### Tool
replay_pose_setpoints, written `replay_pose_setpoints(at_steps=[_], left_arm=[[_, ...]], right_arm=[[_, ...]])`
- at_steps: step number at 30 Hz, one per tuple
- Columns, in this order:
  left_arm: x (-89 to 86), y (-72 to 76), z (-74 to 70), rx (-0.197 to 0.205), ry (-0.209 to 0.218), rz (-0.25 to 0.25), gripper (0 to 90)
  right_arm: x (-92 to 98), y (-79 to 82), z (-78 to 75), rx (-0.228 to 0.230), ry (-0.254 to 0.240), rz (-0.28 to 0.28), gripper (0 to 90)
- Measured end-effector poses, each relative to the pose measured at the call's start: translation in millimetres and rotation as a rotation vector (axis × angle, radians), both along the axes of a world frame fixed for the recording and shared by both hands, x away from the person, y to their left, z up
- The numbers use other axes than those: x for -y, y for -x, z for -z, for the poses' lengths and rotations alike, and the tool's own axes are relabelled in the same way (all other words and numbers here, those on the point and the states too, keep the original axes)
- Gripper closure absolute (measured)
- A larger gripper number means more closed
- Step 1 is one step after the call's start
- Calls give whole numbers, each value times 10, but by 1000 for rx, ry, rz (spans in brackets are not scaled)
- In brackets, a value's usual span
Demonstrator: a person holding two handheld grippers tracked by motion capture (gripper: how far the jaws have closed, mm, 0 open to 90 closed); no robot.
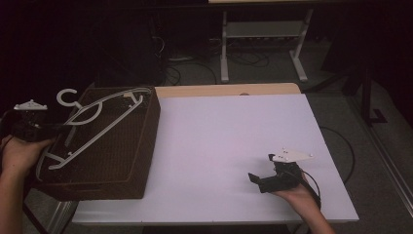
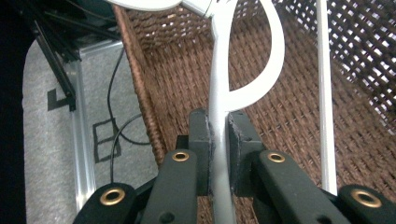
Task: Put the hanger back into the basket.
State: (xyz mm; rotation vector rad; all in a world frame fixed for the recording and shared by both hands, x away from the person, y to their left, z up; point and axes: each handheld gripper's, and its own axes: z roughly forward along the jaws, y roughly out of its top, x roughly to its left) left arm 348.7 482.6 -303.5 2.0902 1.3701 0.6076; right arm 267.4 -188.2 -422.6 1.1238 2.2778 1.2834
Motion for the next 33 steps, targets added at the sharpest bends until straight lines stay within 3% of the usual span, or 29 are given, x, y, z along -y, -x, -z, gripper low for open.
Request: replay_pose_setpoints(at_steps=[4,7,14,24,33], left_arm=[[5,-13,55,-36,8,13,802],[-10,-13,65,-30,32,-3,612],[73,8,6,10,96,24,444],[410,14,-66,86,217,100,261],[891,92,-118,168,308,205,160]], right_arm=[[-1,2,-3,-1,0,0,0],[-2,-1,-4,3,-1,-2,0],[3,2,-20,8,-1,-2,0],[59,-35,-111,41,-13,7,0],[112,-91,-268,73,-50,12,0]])
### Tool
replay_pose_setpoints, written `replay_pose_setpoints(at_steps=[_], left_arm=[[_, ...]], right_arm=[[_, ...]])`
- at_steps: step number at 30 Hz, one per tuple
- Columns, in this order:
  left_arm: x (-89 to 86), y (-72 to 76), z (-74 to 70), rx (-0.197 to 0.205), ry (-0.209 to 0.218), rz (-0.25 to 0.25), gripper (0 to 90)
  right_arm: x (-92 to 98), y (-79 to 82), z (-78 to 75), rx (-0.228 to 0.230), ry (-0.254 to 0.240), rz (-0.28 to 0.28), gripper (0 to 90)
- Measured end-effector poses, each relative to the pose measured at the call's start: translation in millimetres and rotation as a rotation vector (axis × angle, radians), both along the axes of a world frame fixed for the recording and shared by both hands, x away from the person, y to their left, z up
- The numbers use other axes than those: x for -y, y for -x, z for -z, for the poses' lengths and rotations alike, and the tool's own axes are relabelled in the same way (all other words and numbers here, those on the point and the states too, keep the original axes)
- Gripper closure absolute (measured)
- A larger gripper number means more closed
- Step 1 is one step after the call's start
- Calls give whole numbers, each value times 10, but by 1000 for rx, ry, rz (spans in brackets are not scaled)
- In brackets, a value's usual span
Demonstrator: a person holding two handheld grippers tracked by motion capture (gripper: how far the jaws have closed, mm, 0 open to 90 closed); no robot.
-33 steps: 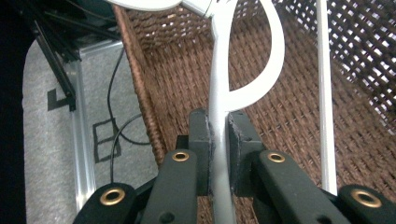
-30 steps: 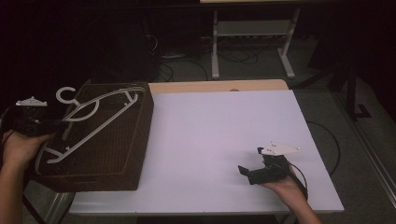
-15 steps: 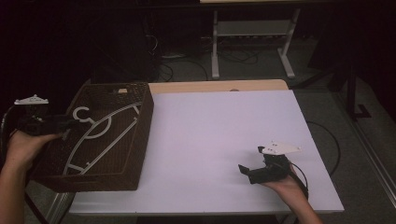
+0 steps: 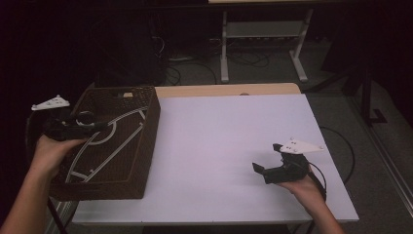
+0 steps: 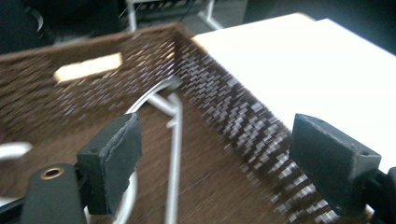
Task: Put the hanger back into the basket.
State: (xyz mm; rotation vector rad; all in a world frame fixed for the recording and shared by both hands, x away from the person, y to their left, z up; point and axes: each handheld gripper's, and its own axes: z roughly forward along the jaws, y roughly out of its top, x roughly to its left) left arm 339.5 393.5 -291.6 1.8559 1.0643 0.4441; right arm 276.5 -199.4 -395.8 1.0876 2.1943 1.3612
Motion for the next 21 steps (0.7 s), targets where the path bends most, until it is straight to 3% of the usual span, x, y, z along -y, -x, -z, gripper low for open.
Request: replay_pose_setpoints(at_steps=[7,14,21], left_arm=[[429,120,-50,68,51,81,133],[822,252,-11,103,95,171,130],[1110,346,57,139,151,238,121]], right_arm=[[22,-43,-159,31,-28,-7,0],[32,-87,-350,66,-57,-27,0],[38,-121,-492,100,-89,-45,0]])
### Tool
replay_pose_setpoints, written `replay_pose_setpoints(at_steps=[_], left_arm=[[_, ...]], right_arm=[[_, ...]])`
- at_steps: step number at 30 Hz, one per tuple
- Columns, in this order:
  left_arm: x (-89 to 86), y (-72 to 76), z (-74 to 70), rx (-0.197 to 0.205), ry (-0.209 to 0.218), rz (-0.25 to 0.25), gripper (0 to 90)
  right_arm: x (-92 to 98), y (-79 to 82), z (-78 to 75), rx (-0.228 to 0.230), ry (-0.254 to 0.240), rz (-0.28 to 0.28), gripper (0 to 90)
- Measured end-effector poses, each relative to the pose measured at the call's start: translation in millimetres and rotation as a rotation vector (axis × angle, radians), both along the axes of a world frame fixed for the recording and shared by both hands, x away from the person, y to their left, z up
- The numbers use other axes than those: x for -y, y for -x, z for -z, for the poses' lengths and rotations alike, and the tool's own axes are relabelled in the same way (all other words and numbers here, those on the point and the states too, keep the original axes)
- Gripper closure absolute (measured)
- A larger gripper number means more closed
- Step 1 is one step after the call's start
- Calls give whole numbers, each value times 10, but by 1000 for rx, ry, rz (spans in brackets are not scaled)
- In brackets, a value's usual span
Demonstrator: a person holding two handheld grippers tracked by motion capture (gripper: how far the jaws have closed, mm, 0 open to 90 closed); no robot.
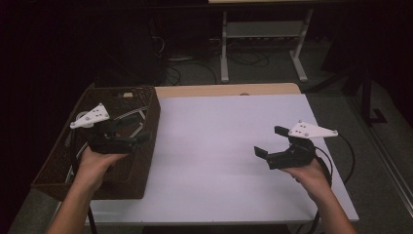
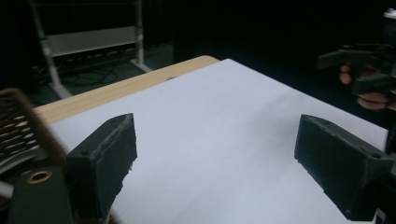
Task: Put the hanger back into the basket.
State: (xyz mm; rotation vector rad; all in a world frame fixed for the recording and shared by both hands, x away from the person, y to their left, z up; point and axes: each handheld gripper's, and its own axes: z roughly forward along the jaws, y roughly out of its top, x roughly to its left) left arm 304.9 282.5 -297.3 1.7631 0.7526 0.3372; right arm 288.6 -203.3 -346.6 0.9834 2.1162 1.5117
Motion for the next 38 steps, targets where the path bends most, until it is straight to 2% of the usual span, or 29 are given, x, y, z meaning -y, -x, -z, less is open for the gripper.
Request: replay_pose_setpoints(at_steps=[8,14,19,28,38], left_arm=[[160,10,122,13,45,45,91],[213,36,167,24,71,50,56],[233,37,182,42,62,44,24],[262,27,168,66,53,46,0],[294,29,160,67,53,56,0]], right_arm=[[-1,-40,-166,34,-47,-28,0],[-3,-79,-304,66,-79,-33,0],[5,-104,-398,89,-107,-42,0],[5,-102,-405,92,-107,-45,0],[1,-97,-402,95,-103,-52,0]])
